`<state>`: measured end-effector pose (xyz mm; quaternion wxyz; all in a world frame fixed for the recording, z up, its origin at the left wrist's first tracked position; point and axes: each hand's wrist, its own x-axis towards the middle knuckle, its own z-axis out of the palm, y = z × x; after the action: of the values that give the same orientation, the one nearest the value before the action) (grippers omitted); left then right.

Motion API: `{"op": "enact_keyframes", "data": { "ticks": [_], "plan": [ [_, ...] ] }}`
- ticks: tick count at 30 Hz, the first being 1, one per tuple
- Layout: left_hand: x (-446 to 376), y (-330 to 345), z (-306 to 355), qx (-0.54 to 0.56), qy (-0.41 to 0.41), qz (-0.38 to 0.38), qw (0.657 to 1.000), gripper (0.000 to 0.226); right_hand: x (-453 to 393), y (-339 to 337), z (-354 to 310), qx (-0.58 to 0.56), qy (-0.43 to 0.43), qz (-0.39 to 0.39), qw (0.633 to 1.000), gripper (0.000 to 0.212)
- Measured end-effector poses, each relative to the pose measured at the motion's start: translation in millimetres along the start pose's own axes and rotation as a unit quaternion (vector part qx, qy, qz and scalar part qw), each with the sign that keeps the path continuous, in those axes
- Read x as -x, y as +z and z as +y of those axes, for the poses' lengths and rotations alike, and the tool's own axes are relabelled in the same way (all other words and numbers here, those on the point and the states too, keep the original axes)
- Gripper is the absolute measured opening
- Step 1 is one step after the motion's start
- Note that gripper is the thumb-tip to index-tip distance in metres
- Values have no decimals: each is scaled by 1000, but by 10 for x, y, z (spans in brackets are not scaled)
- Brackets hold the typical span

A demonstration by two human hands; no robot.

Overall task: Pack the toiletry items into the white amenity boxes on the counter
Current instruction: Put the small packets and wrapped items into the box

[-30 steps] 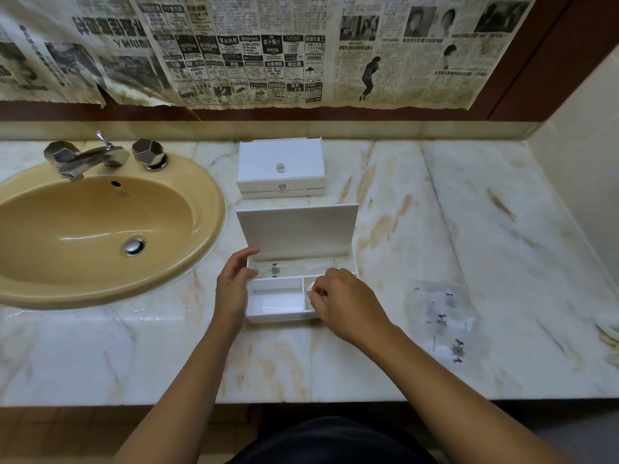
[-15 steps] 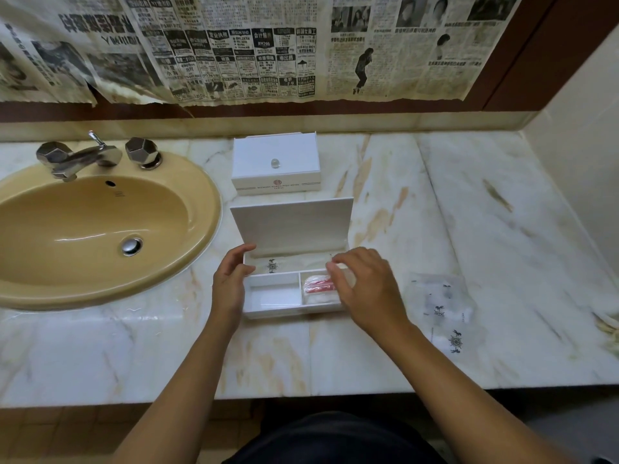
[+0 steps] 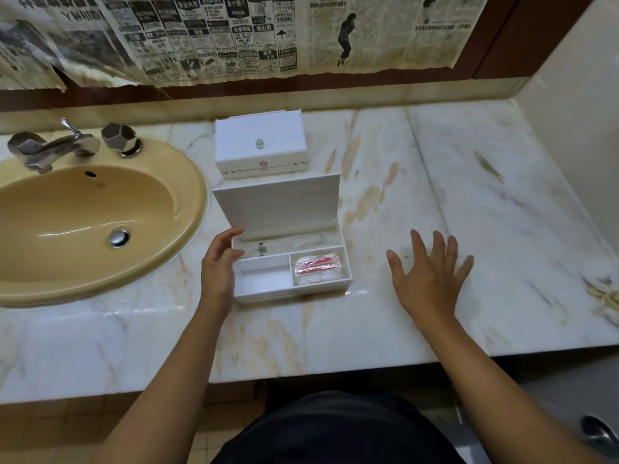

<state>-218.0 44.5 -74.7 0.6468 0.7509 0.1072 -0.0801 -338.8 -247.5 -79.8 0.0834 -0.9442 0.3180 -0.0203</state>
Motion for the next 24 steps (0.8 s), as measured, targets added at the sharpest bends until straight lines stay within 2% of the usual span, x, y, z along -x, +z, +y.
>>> {"op": "enact_keyframes", "data": {
  "ticks": [6,15,24],
  "plan": [
    [19,11,15,-5,2,3,1000,46,49,191,159,-4,63,-75,995,71],
    [49,30,63,6,-7,4,1000,44,80,282,-202,-51,34,-69,996,66],
    [44,10,55,4,-3,-2,1000,45,-68,263,-647,-213,-14,-82,974,52]
  ]
}}
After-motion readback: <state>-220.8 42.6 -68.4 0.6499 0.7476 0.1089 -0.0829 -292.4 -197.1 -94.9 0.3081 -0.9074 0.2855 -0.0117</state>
